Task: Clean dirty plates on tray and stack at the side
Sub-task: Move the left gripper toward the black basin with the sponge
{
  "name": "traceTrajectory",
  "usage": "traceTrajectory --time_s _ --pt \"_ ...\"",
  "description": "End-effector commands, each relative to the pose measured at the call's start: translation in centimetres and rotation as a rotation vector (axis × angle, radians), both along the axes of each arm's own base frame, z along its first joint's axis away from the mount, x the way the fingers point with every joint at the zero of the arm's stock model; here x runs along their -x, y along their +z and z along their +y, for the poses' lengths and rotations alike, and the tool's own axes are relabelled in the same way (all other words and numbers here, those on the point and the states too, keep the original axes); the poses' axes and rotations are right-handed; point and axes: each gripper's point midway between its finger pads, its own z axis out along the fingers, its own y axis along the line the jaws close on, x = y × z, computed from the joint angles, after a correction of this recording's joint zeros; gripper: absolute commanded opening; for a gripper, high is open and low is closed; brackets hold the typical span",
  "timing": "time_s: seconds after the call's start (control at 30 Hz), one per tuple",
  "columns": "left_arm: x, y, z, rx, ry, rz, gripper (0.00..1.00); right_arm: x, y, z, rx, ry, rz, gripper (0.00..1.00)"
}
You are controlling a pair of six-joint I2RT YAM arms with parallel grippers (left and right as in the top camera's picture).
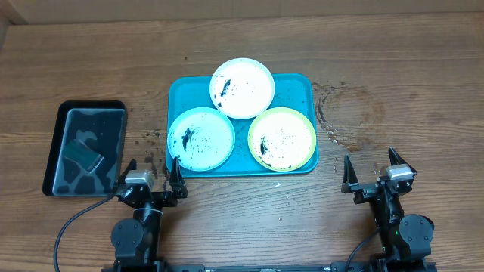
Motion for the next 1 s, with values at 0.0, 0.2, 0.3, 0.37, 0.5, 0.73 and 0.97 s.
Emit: traceTrajectory --time_s 0.0,0.2,0.3,0.37,0.5,0.73,0.97 --pt "0.02 -0.07 0.01 0.004 0.004 -0.005 1.00 -0.04 -0.33 0.10 0.003 0.007 0.003 1.00" --pt "0.02 -0.07 0.01 0.004 0.004 -0.005 1.00 -0.04 -0.33 0.10 0.003 0.007 0.003 1.00" --pt "0.02 -0.07 0.01 0.004 0.004 -0.005 1.00 -0.04 -0.33 0.10 0.003 0.007 0.003 1.00" --pt "0.02 -0.07 0.01 0.004 0.004 -0.005 1.00 -0.04 -0.34 0.10 0.003 0.007 0.003 1.00" --pt "0.02 -0.07 0.01 0.004 0.004 -0.005 1.00 -0.04 -0.34 0.10 0.003 0.007 0.003 1.00" --pt "0.01 -0.05 -0.01 0.006 0.003 -0.006 1.00 -0.04 -0.34 0.10 0.004 0.007 0.003 1.00" --pt "-0.01 0.47 -0.26 0.090 -0.006 -0.025 1.00 -0.04 -0.33 0.10 0.003 0.007 0.003 1.00"
